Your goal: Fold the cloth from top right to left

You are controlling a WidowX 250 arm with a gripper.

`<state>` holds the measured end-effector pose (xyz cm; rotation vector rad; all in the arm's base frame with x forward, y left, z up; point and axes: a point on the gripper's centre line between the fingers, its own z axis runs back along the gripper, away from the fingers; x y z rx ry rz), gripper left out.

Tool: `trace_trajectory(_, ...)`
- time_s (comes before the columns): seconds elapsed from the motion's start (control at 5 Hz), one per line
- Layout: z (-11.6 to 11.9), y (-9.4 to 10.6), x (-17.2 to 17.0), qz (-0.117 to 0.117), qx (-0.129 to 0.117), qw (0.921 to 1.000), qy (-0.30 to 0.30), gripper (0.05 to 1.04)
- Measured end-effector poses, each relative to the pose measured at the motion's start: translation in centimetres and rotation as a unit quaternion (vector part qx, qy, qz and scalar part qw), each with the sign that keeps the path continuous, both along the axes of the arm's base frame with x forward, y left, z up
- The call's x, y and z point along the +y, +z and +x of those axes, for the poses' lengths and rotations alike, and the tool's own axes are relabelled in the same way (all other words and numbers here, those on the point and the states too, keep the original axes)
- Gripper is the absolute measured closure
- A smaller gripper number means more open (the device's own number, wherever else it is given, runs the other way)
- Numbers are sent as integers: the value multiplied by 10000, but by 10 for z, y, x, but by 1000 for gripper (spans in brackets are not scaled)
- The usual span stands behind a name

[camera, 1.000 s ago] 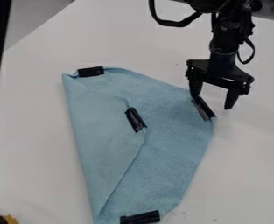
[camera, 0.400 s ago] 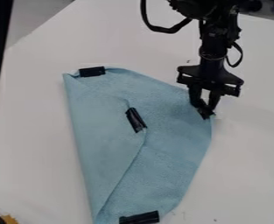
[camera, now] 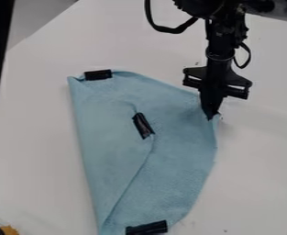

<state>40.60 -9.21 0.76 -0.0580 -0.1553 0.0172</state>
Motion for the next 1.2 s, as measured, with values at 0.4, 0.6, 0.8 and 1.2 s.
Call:
trace_trajectory(0.4,-2,25,10,225,-342,9991,87,1025)
trace_trajectory(0.6,-16,42,27,269,-669,9970,293,1025)
trace_trajectory(0.8,-38,45,59,183,-807,9939,735,1026)
trace_trajectory(1.2,-90,35,102,-16,-934,9860,1383,1026)
